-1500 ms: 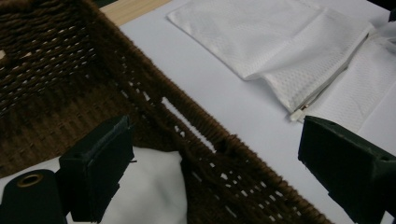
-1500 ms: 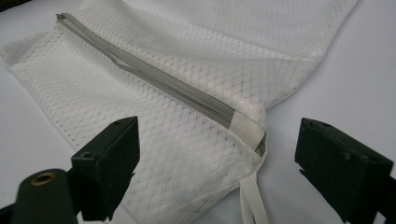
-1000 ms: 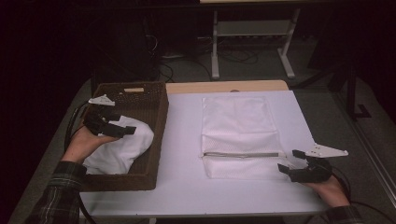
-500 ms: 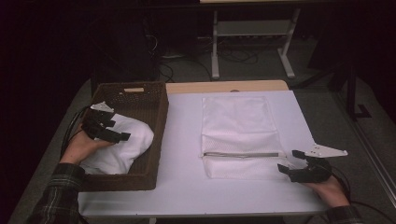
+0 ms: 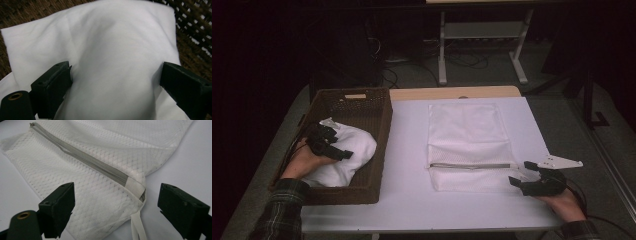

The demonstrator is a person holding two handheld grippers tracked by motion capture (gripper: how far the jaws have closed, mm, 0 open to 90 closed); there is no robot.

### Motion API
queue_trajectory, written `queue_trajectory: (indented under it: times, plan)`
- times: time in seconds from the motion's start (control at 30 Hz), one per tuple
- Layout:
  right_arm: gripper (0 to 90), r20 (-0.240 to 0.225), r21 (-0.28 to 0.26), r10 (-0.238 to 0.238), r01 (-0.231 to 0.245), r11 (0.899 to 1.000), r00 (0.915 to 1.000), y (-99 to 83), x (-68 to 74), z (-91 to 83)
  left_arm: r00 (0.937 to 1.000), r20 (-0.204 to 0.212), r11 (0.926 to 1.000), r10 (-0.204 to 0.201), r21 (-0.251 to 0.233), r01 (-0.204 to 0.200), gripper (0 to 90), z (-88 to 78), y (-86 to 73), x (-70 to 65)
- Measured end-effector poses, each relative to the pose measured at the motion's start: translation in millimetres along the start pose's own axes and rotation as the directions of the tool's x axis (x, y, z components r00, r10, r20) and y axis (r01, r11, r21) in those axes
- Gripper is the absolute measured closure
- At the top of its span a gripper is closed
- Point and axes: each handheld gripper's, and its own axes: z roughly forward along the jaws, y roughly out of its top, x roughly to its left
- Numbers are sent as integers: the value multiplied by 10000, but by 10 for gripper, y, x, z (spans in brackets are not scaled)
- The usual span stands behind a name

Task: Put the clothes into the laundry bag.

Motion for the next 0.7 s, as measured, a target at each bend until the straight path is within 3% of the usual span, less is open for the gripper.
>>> queue_trajectory:
  times: [0.07,0.2,0.27,0.37,0.5,0.6,0.7]
  plan:
    - [138,-5,16,-10,10,10000,10000,-1,0,-1,10000,20,10000,19,35,-19,88,16,-4,0]
    - [138,-22,49,-32,32,10000,10000,-3,4,3,9999,58,9950,114,994,-119,82,86,-34,-3]
    - [137,-28,47,-23,23,10000,10000,-5,3,2,9998,173,9948,17,1021,-34,81,90,-47,5]
    - [138,-2,32,7,-7,10000,10000,-14,-3,-13,9985,367,9821,-416,1852,341,72,160,-73,44]
    - [138,25,19,31,-31,10000,10000,-24,-9,-25,9979,502,9822,-418,1854,319,71,172,-75,61]
    - [138,30,56,54,-54,10000,10000,-28,-8,-22,9990,457,9865,21,1632,-95,73,157,-69,51]
    - [139,43,64,40,-41,10000,10000,-25,-5,-26,9991,434,9883,21,1521,-87,75,150,-66,54]
